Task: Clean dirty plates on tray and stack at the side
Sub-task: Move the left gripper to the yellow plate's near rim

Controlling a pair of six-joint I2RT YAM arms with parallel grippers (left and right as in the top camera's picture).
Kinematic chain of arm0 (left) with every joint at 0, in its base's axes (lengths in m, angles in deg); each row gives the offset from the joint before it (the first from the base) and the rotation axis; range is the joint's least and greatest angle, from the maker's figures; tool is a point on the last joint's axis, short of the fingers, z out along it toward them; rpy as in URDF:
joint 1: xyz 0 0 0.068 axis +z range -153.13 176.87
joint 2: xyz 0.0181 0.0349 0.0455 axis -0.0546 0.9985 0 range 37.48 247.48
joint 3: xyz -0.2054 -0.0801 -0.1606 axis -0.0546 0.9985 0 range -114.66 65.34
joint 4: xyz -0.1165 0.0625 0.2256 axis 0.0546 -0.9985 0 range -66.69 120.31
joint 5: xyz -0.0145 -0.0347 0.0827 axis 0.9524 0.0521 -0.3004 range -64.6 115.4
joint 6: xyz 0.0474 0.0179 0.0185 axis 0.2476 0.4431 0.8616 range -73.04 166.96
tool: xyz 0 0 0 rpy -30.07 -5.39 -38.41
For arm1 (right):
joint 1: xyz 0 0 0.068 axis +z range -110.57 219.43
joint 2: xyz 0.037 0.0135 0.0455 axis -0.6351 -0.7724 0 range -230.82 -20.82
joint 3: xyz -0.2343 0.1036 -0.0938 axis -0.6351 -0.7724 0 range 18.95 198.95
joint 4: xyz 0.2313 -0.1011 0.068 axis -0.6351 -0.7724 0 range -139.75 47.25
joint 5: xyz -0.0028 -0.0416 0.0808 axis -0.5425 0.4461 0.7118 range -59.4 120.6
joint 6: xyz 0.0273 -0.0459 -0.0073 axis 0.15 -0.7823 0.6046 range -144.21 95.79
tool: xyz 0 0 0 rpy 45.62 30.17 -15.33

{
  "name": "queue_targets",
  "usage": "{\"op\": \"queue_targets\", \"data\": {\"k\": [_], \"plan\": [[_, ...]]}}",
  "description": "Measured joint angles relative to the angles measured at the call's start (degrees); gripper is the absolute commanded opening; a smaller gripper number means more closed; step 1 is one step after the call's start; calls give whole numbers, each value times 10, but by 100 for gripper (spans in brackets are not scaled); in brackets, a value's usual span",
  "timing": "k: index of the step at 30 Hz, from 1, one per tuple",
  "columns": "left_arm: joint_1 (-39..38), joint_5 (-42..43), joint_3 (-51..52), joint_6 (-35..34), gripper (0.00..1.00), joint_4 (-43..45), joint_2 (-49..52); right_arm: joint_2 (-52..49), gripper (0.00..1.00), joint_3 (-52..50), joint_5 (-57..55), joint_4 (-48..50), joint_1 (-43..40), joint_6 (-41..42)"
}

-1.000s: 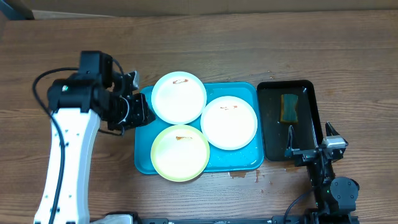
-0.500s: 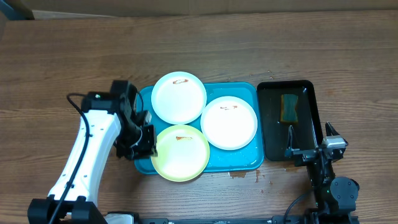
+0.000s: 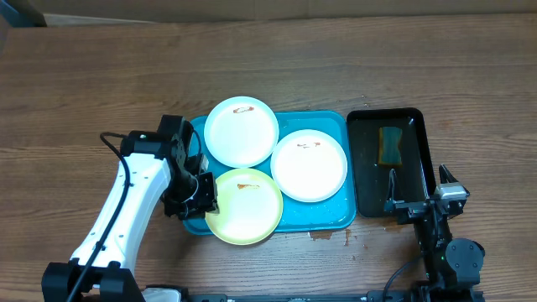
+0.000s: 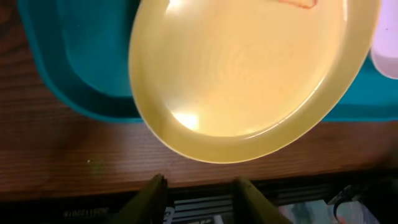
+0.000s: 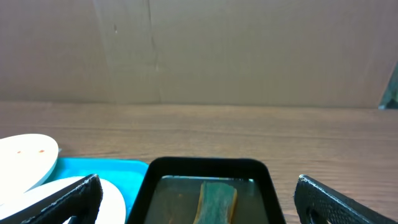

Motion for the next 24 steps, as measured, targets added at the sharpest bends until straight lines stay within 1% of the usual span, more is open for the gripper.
{"op": "queue_targets", "data": {"k": [1,2,4,7,10,12,13,14,16,17,18,19,24], "plan": [[-2,6,0,-2,49,4,0,0,100,0,0,7,0,0],[-3,13,0,-4,57,8,0,0,100,0,1,16,0,0],[-4,26,0,-5,69,15,0,0,100,0,12,34,0,0],[-4,41,0,-10,70,23,0,0,100,1,42,34,0,1],[-4,48,0,-10,71,29,0,-2,100,16,64,-12,0,10],[-4,52,0,-10,71,35,0,-21,100,63,70,-57,0,16],[-4,52,0,-10,71,36,0,-26,100,72,71,-59,0,17],[-4,54,0,-10,71,38,0,-44,100,107,70,-92,0,20],[-4,59,1,-10,72,45,0,-97,100,180,65,-134,0,24],[-4,62,1,-10,72,47,0,-114,100,200,64,-144,0,25],[-4,64,1,-10,72,49,0,-169,100,261,62,-177,0,27],[-4,66,1,-10,72,52,0,-205,100,299,61,-209,0,28],[-4,71,2,-10,72,63,0,-477,100,548,61,-377,0,31]]}}
